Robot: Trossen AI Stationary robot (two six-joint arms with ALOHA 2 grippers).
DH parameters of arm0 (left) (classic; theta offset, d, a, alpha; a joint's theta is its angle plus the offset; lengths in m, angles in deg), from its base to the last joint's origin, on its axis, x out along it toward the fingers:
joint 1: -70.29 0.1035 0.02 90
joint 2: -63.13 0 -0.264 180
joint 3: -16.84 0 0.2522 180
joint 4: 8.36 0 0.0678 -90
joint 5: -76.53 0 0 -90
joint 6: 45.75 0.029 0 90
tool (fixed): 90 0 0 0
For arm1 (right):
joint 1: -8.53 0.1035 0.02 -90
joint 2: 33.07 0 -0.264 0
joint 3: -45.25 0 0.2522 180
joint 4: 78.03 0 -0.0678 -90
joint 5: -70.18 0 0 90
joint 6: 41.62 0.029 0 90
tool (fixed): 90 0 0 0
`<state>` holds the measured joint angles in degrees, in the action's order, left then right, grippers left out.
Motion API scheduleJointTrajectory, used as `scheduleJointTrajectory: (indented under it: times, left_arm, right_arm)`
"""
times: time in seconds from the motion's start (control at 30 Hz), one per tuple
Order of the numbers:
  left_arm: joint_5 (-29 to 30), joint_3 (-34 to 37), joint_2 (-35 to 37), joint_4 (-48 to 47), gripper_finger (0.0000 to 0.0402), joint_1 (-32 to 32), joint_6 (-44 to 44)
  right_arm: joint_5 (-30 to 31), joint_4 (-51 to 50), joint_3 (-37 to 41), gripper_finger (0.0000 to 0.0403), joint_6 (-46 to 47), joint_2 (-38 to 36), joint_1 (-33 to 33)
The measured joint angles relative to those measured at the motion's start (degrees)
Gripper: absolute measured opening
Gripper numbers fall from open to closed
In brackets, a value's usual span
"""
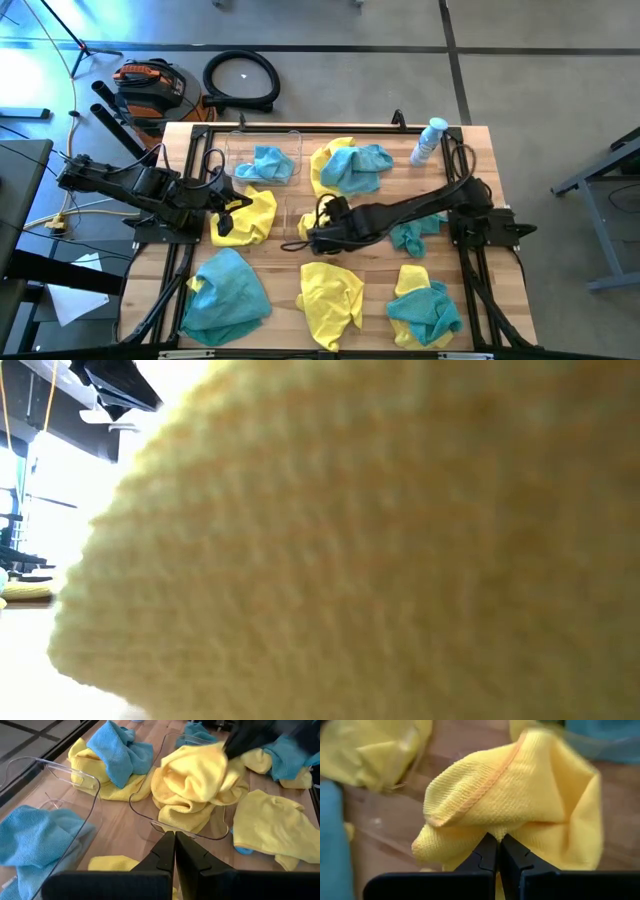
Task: Sort microfiber towel by color & place in baskets
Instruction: Put the yellow towel into the bottom transparent bin
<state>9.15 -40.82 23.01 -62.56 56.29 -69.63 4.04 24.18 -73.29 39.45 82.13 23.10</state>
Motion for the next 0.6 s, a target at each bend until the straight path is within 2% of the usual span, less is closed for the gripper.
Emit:
scheduleJointTrajectory:
  times: [0.17,0.27,0.43,0.6]
  left_arm:
    - [0.0,0.0,0.0,0.0,0.0001,-0.02,-0.32]
    - [-0.11,0.0,0.0,0.0,0.0001,-0.02,-1.57]
    - [-1.2,-0.02,0.0,0.02,0.0001,-0.01,-1.53]
    - [-1.2,-0.02,0.0,0.02,0.0001,0.0,-1.53]
  right_arm:
    - [-4.53,3.04,3.01,0.0006,4.75,1.58,-2.86]
    - [-5.08,3.27,4.79,0.002,3.82,1.92,-4.4]
    - [-7.0,6.66,7.83,0.0058,3.53,1.92,-6.37]
    - [-9.54,14.87,13.02,0.0101,2.91,1.89,-7.52]
